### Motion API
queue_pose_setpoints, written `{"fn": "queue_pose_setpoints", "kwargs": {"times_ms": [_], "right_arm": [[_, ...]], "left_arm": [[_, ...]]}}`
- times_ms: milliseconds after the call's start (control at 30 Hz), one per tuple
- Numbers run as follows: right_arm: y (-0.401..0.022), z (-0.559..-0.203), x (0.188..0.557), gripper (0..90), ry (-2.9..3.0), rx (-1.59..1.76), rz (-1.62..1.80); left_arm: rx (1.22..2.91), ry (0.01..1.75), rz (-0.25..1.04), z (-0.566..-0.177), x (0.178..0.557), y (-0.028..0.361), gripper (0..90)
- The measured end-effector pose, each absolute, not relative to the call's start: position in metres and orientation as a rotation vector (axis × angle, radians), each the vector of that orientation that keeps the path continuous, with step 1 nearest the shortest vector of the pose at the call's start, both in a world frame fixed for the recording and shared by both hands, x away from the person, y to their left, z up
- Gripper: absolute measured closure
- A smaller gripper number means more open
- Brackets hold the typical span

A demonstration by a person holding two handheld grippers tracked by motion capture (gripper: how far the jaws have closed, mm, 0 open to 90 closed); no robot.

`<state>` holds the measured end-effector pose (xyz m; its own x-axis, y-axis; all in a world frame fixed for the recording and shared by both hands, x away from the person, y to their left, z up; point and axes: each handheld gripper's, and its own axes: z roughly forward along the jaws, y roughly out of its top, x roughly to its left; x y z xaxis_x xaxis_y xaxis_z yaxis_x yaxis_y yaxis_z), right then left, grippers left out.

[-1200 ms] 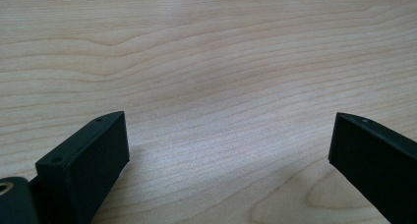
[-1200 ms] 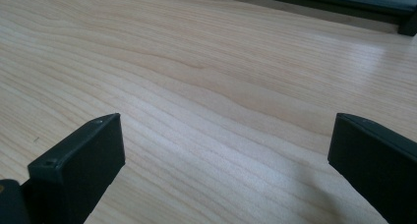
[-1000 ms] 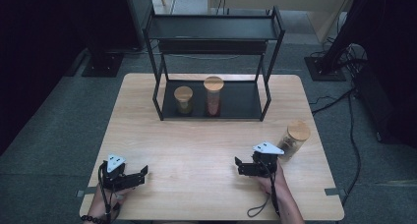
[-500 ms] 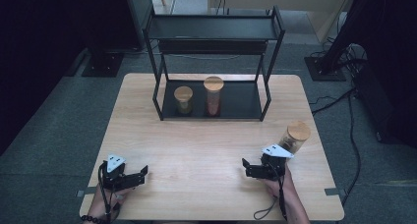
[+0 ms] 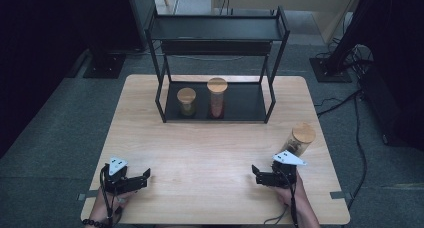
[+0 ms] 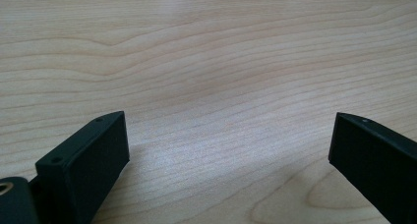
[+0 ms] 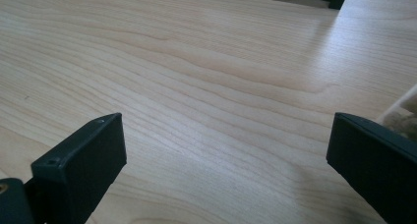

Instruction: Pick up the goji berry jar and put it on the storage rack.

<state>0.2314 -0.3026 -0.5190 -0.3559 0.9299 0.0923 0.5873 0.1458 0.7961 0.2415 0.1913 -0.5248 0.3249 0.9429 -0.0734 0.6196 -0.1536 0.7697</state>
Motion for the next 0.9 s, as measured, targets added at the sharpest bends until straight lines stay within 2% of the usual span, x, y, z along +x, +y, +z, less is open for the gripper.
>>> {"fn": "queue_pose_setpoints", "kwargs": {"times_ms": [900], "right_arm": [[-0.331,-0.522,0.218,0.0,1.981,1.485,1.077]], "left_arm": [[1.863,1.385,0.572,-0.525,0.241,0.191,2.0]]}}
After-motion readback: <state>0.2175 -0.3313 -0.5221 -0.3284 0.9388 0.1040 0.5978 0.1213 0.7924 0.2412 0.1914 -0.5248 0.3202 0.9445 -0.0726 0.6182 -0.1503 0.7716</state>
